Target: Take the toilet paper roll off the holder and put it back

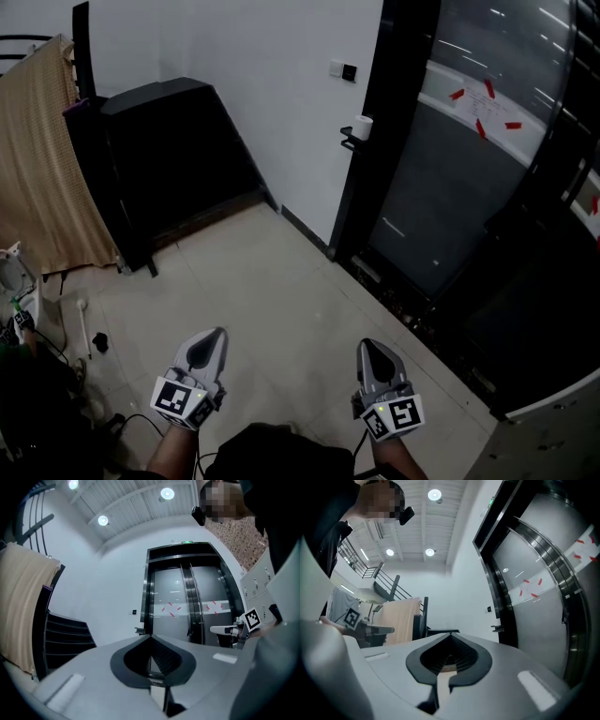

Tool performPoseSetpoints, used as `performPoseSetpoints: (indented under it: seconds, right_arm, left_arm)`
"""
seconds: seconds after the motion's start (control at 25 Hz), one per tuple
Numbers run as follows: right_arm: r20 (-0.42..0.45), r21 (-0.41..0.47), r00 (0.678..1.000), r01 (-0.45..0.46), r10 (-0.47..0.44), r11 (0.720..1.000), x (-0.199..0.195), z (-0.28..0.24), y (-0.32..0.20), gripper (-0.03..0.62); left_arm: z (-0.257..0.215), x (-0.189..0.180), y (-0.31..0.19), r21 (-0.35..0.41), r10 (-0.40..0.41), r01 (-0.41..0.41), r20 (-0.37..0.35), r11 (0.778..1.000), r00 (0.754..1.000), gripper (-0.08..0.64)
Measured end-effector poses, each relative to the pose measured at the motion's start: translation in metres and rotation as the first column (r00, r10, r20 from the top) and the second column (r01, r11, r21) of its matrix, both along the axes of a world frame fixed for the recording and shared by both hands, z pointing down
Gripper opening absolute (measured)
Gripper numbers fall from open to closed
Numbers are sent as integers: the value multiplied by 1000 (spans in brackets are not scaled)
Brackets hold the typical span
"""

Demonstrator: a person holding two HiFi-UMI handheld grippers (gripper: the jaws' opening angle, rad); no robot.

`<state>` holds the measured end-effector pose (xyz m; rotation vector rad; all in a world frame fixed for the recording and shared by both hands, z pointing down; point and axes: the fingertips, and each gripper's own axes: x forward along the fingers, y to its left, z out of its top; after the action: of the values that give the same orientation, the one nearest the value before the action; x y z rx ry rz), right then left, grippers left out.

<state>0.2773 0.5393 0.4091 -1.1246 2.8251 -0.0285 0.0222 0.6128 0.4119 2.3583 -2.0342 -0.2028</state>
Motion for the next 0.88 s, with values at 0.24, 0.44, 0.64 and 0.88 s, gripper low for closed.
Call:
performPoseSetpoints:
  seconds: [0.24,0.44,0.64,0.88]
  right_arm:
    - [-14,-56,998,-55,55,997,33,17,-59,14]
    - [-11,-80,996,-95,94,992,31,28,-118,14]
    - [-9,-60,999,-45,44,997,-11,27,-187,14]
    - [-23,3,998,-54,54,999,-75,1,-280,14]
  left_arm:
    - [15,25,-61,-27,25,-25,-30,999,999,2]
    - [27,17,-116,-55,43,-44,-11,998,999,2]
    - [24,-8,-192,-32,84,-84,-15,996,996,2]
    - [8,-67,-296,-25,110,-110,7,994,994,2]
